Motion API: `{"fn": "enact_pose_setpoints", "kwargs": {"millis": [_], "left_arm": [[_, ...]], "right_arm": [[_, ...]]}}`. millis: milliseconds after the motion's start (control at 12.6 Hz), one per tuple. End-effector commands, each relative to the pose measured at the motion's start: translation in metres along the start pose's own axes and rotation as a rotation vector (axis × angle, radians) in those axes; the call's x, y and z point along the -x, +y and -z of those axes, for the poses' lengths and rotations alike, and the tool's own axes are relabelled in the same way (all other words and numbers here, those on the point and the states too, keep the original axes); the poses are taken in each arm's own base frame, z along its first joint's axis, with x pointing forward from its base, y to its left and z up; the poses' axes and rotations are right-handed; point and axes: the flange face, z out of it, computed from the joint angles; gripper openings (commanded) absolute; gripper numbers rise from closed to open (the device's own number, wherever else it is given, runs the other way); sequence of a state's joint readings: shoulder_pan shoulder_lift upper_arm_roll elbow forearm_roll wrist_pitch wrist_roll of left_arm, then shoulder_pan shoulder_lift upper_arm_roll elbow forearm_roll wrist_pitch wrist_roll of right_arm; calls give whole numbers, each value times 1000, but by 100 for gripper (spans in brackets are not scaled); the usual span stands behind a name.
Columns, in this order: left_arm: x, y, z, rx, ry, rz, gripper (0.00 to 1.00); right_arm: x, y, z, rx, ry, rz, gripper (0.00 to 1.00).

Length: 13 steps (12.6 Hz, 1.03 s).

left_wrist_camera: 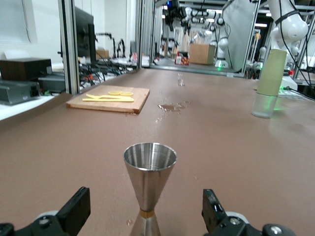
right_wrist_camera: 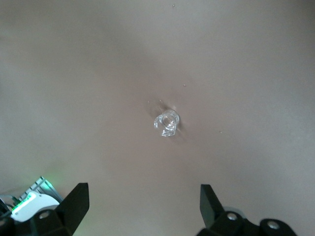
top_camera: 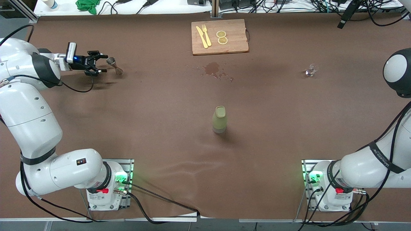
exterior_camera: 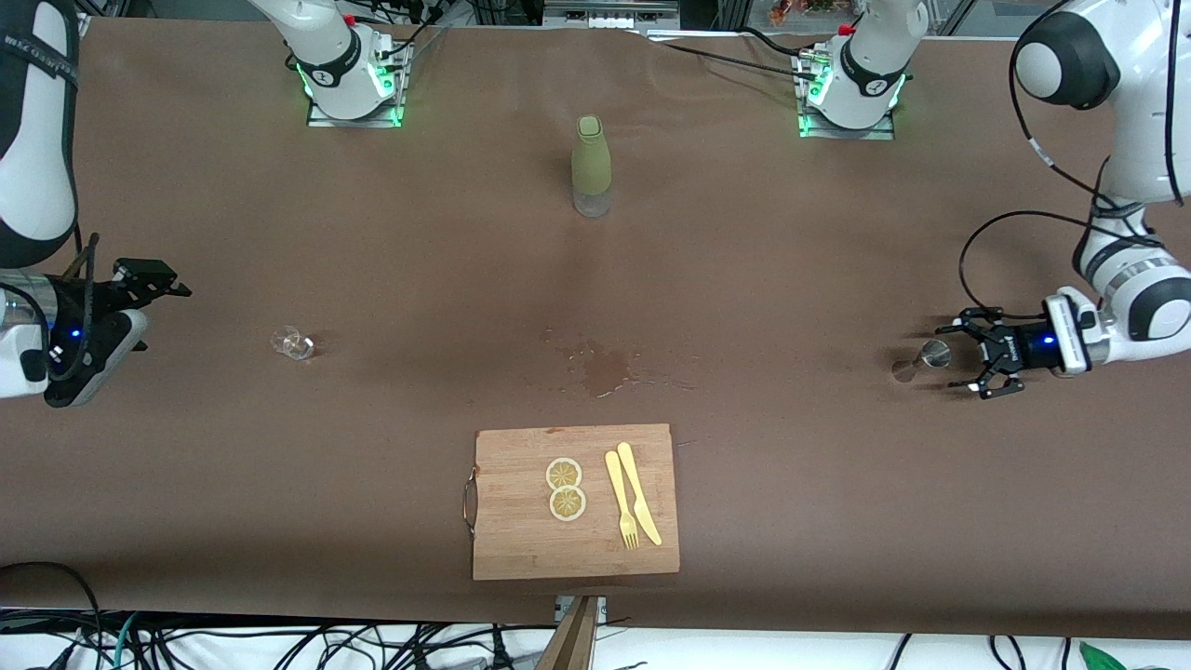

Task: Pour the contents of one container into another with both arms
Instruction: 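Open both grippers and lift them away from the glass and jigger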

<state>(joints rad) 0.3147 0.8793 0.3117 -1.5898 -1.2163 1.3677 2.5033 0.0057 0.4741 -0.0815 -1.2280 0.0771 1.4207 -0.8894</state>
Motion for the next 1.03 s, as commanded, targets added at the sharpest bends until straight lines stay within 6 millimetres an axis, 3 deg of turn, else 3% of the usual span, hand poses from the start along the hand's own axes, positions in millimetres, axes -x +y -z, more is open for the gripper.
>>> {"fn": "enact_pose_setpoints", "kwargs": {"millis": [0,79,158,396,554,950], "left_arm": [[-35,7,30,18,-72,48,100],[-48,7,41,12,-118,73,100],[-67,5,54,-8,-174,101,100],[-129,8,81,-46,-309,254,100],[-167,8,79,-67,-386,364,100],[-264,12,58,-211,-534,690,100]], "right_arm": [[-1,-14,13,38,10,-92,100],[-13,-33,24,75,29,-105,100],[-16,-38,23,81,20,-148,100],[-3,-54,21,114,56,-228,100],[11,-66,7,142,101,-263,100],[43,-121,9,159,96,-468,100]]}}
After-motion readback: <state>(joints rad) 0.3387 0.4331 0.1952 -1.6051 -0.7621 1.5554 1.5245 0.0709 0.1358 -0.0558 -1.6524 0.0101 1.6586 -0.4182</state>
